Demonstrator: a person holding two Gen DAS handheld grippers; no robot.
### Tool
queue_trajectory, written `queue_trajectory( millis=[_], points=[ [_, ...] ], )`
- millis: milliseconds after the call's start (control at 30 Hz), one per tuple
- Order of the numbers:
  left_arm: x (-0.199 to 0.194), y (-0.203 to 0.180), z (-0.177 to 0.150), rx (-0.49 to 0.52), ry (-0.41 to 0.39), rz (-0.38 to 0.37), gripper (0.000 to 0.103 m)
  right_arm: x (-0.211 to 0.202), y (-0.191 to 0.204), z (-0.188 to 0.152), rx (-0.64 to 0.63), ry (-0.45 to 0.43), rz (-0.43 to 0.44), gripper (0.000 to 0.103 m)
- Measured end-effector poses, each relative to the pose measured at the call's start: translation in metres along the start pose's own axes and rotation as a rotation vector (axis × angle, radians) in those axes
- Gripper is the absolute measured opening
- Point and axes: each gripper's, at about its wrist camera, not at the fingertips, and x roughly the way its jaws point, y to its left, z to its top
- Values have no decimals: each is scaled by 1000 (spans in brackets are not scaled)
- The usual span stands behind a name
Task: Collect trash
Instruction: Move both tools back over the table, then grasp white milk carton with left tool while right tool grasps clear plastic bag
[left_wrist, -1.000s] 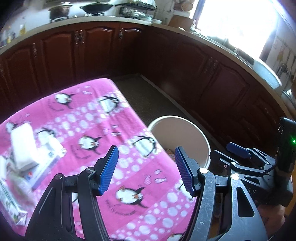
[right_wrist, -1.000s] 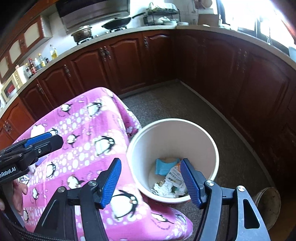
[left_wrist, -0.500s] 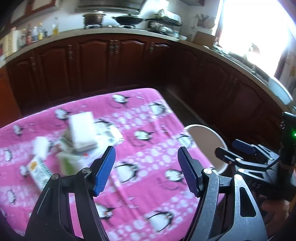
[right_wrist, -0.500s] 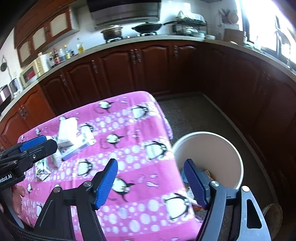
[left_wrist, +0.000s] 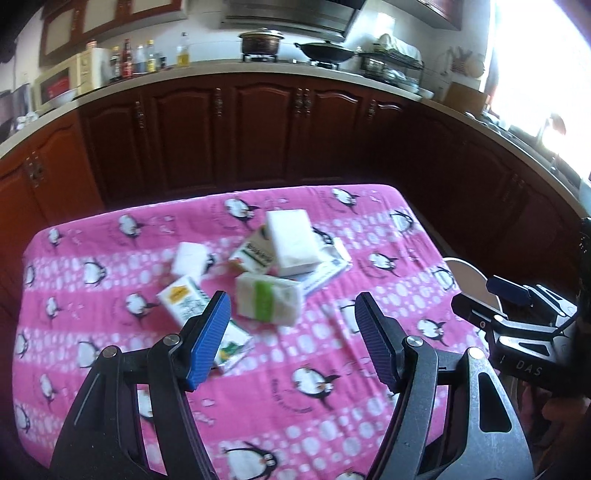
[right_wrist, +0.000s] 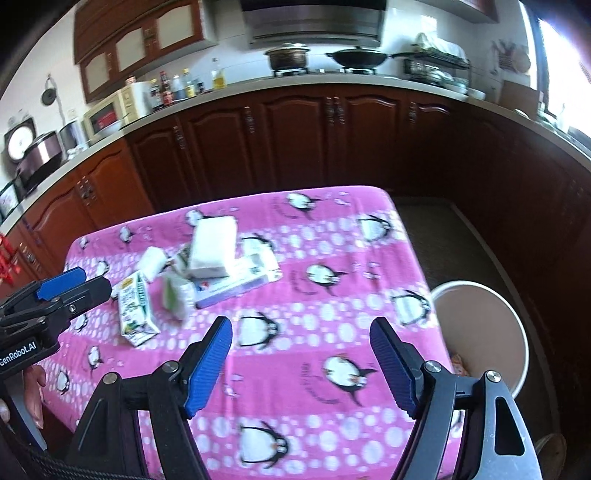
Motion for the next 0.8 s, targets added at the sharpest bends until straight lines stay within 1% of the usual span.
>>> queue_trajectory(
  millis=[100,233,533,700,800],
  points=[
    [-7,11,-2,-15,-10,19,69,3,19,1,-33,0,17,75],
    [-15,24,-4,-33,-24,36,69,2,35,1,-56,-1,34,75],
    [-22,53,-12,-78,-15,58,69,3,54,2,-87,0,57,76],
    [-21,72,-19,-114,5,45,69,6,61,1,-102,9,69,76],
    [-16,91,-24,-159,43,-1,69,9,63,-1,-111,18,78,76]
  ],
)
